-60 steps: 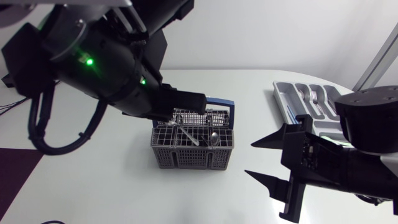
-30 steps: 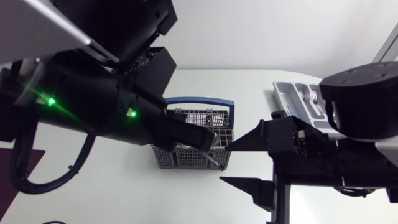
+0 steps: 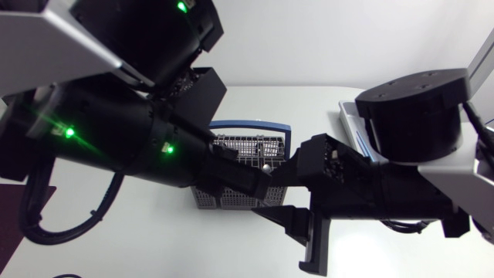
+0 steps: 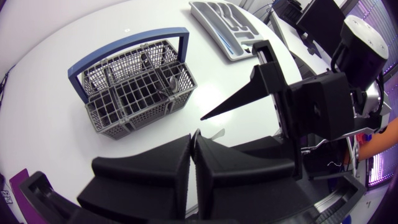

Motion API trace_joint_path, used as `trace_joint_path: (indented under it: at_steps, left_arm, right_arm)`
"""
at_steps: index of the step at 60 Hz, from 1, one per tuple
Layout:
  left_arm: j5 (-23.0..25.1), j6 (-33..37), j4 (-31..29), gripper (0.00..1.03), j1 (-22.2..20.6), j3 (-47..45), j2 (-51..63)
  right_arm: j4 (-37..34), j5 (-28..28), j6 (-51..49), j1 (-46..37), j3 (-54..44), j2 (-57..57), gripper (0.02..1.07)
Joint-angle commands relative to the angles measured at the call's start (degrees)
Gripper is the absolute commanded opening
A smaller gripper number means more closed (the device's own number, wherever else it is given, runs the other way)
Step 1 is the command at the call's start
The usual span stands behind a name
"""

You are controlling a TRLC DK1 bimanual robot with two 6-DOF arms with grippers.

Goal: Unload the cutlery basket into the drawer organizer.

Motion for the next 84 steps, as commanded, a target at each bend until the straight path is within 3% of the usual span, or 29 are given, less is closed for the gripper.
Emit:
trace_joint_path:
  at_steps: [1, 28, 50, 52, 64, 71, 76, 84]
  left_arm:
    - [0.4, 0.7, 0.5, 0.05, -0.4, -1.5, -0.8]
    - [1.0, 0.7, 0.6, 0.05, -0.4, -1.7, -1.4]
    - [1.7, 0.6, 0.6, 0.08, -0.3, -1.4, -1.5]
    - [1.9, 0.6, 0.6, 0.11, -0.3, -1.3, -1.6]
    - [4.7, 1.3, 0.4, 0.51, 1.1, 0.6, -0.9]
    - [5.6, 1.8, 0.3, 0.67, 1.7, 1.9, -0.3]
    - [5.6, 2.0, 0.2, 0.76, 2.2, 3.1, -0.2]
    - [5.7, 1.9, 0.5, 0.77, 3.8, 4.9, -0.4]
  right_arm:
    - [1.3, 0.6, 1.6, 0.8, 1.4, 1.0, 0.47]
    - [1.5, 1.8, 1.5, 2.3, 1.8, 2.6, 0.08]
    - [1.4, 1.7, 1.6, 2.4, 1.6, 2.6, 0.08]
    - [1.3, 1.7, 1.6, 2.4, 1.6, 2.6, 0.07]
    - [0.9, 1.5, 1.6, 2.4, 1.2, 2.6, 0.07]
    - [0.4, 1.5, 1.5, 2.4, 1.0, 2.6, 0.07]
    - [-0.3, 1.5, 1.4, 2.4, 0.7, 2.4, 0.08]
    - [-1.8, 1.5, 0.7, 2.2, 0.2, 1.7, 0.07]
